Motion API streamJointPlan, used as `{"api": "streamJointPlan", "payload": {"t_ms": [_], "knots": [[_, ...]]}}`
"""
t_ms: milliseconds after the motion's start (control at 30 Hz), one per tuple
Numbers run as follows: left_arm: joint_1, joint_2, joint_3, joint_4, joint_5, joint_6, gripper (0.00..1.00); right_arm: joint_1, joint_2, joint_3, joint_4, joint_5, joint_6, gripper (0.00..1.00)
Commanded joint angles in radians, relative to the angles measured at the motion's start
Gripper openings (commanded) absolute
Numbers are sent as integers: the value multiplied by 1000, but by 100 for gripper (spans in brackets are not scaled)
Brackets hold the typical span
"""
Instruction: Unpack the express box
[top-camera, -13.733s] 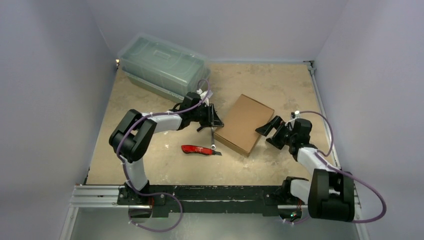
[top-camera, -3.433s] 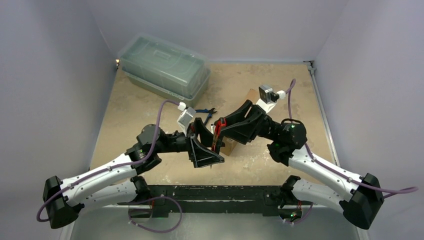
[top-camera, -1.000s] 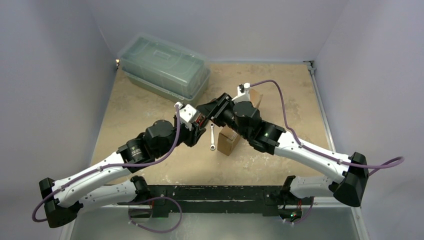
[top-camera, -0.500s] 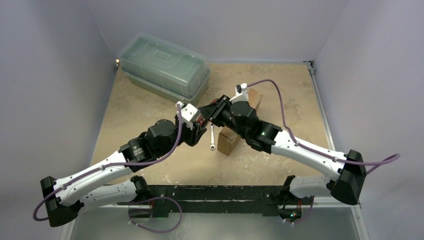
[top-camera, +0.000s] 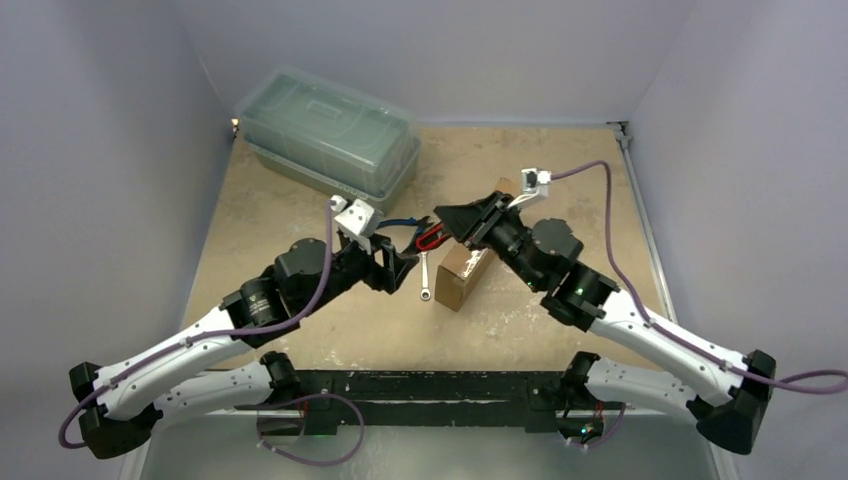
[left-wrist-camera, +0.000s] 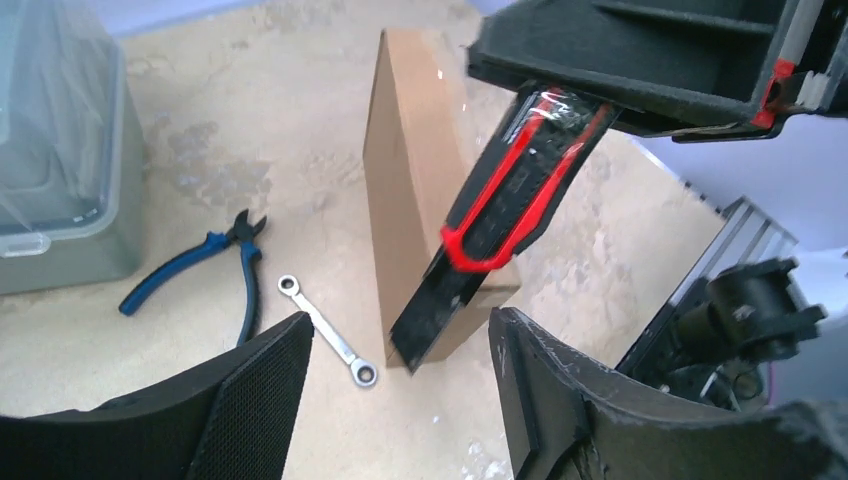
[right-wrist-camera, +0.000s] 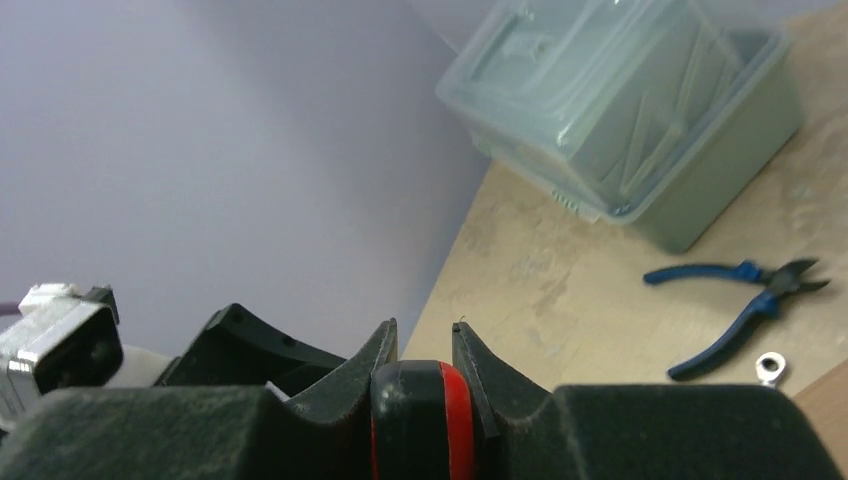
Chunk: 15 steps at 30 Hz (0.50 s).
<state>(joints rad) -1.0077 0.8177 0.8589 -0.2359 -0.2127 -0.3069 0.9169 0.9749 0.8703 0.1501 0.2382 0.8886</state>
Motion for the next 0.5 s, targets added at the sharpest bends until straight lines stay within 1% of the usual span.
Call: {"api": "streamJointPlan", "payload": {"t_ms": [0,67,167,233,333,467], "knots": [[3,-16,111,-17,-72,-63,66,-22,-113,36,38,38,-203,0],[3,-6,142,-46,-133,-85,66,-24,-169,37,50,28,-303,0],[3,1,169,-83,-241,-132,69,-24,-227,57,19,46,-384,0],[3,6,175,-95,-285,-156,71,-24,-254,71,-8,62,-428,0],[4,18,176,-96,-297,-174,72,-24,-263,115,-103,93,-465,0],[4,29,173,-99,-298,-195,72,-24,-294,120,-145,102,-489,0]]}}
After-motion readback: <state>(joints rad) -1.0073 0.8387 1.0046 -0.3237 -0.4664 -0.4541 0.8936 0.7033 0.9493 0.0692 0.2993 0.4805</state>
